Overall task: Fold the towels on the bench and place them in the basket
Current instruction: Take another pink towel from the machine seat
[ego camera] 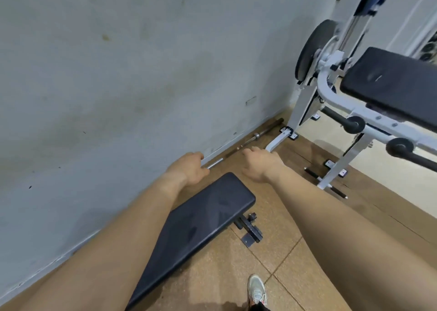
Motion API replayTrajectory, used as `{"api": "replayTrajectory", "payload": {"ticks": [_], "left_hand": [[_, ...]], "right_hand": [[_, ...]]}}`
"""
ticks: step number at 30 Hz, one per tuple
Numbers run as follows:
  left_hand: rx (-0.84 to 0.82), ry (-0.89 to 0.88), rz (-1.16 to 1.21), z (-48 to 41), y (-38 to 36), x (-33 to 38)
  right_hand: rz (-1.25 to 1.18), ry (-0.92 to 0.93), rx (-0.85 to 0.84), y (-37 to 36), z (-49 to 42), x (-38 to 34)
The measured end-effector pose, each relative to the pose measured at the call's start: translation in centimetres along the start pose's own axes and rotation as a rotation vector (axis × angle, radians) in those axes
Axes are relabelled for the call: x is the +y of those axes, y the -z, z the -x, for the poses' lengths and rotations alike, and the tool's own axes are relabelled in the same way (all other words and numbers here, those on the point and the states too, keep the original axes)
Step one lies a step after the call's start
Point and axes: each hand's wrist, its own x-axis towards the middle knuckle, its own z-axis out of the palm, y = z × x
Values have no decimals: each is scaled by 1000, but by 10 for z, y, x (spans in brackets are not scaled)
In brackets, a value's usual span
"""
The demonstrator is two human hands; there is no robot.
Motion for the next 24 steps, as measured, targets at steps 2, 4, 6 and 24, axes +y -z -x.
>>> {"api": "replayTrajectory", "payload": {"ticks": [2,4,6,24], "left_hand": [[-11,-68,-22,2,1,25],[-20,-145,-39,2,0,54],[-29,-212,-58,-1,0,88],[-52,-638,-196,-82,-38,494]], "right_hand": [[9,-54,12,2,23,17],[3,-111,38,5,44,41],[-9,-169,56,8,63,69],[-165,-651,171,48,187,433]]}}
